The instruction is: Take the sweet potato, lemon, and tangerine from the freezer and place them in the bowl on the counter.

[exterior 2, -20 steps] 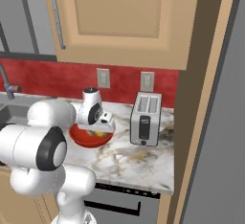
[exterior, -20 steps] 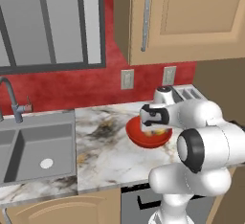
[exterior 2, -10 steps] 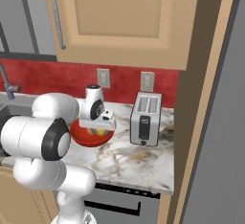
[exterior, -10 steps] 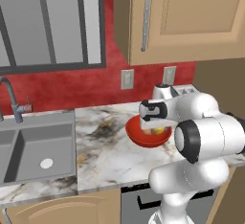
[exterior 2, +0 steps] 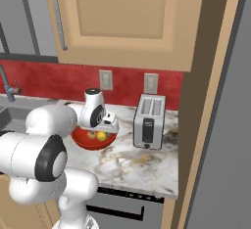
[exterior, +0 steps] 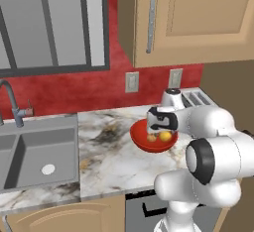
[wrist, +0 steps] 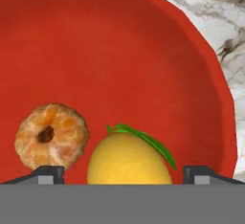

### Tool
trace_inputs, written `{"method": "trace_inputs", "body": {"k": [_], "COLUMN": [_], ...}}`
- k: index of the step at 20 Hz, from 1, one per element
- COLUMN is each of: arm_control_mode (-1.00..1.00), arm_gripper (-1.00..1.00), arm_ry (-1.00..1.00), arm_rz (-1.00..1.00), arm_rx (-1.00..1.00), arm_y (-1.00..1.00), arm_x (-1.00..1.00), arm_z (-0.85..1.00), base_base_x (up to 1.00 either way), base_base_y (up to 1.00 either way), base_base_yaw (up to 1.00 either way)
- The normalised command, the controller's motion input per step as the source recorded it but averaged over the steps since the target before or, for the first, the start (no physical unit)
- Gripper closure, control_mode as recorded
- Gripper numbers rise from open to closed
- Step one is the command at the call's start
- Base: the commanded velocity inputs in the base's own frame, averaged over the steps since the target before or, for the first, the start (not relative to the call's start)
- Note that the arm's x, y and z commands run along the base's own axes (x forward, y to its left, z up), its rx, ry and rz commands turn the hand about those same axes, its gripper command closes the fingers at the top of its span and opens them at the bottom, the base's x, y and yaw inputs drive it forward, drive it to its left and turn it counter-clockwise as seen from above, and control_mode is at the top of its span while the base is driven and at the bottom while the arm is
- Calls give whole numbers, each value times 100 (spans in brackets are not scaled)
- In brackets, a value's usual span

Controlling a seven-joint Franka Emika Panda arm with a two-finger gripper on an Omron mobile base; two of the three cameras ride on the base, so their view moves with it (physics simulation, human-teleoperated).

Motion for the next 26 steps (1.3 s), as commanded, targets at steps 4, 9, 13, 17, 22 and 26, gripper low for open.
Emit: {"method": "trace_inputs", "body": {"k": [4,9,13,17,22,26], "arm_control_mode": [-100,-100,-100,-100,-100,-100], "arm_gripper": [-100,-100,-100,-100,-100,-100], "arm_ry": [-10,0,0,0,0,0], "arm_rz": [0,0,0,0,0,0], "arm_rx": [3,5,8,1,0,-2], "arm_y": [0,0,-1,0,3,17], "arm_x": [-27,-10,-18,-52,-87,-97], "arm_z": [19,59,72,60,39,20], "base_base_x": [0,0,0,0,0,0], "base_base_y": [0,0,0,0,0,0], "base_base_yaw": [0,0,0,0,0,0]}}
